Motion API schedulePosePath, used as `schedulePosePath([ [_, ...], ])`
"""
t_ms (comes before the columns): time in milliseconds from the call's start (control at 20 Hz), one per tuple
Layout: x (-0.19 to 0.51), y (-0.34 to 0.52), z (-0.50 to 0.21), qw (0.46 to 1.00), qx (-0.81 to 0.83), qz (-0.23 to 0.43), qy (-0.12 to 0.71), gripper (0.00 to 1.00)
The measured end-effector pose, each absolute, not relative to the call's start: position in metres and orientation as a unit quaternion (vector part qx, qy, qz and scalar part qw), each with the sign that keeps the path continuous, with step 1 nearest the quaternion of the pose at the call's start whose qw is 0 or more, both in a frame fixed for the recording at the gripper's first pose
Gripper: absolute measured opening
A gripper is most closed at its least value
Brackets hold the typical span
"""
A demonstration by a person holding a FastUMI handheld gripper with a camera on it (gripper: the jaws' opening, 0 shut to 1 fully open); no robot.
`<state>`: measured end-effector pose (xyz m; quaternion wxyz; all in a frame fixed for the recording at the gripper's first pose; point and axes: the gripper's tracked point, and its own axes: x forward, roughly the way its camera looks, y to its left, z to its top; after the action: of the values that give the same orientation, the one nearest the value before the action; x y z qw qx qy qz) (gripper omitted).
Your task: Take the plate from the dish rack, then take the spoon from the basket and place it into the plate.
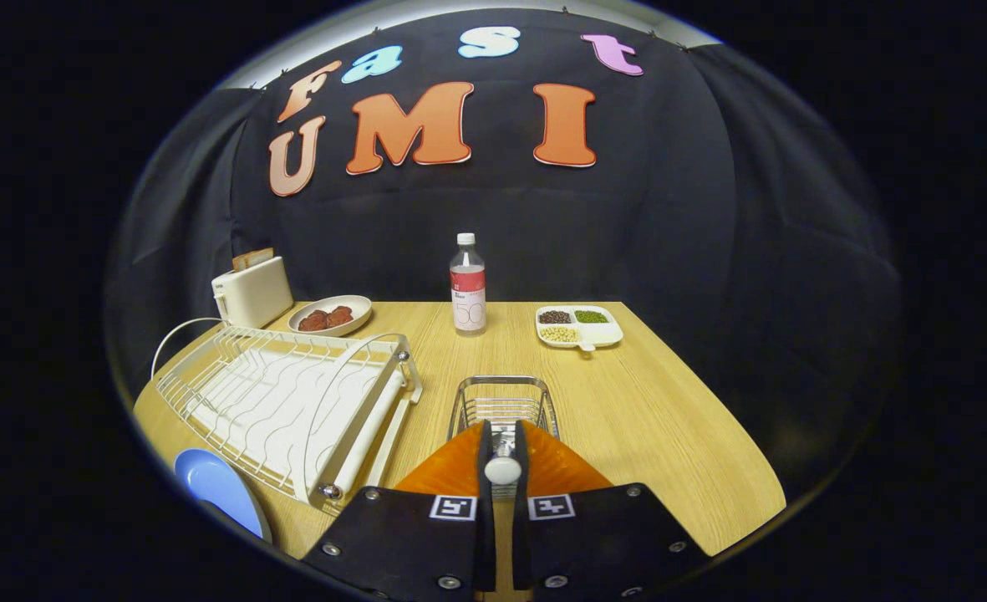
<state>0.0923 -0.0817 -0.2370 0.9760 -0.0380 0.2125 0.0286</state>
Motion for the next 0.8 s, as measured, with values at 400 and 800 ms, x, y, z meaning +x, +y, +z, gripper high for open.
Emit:
schedulePosePath([
  [400,0.072,-0.071,-0.177,0.983,-0.037,0.0,0.181,0.08],
  [800,0.017,-0.009,-0.11,0.988,-0.038,-0.01,0.147,0.08],
])
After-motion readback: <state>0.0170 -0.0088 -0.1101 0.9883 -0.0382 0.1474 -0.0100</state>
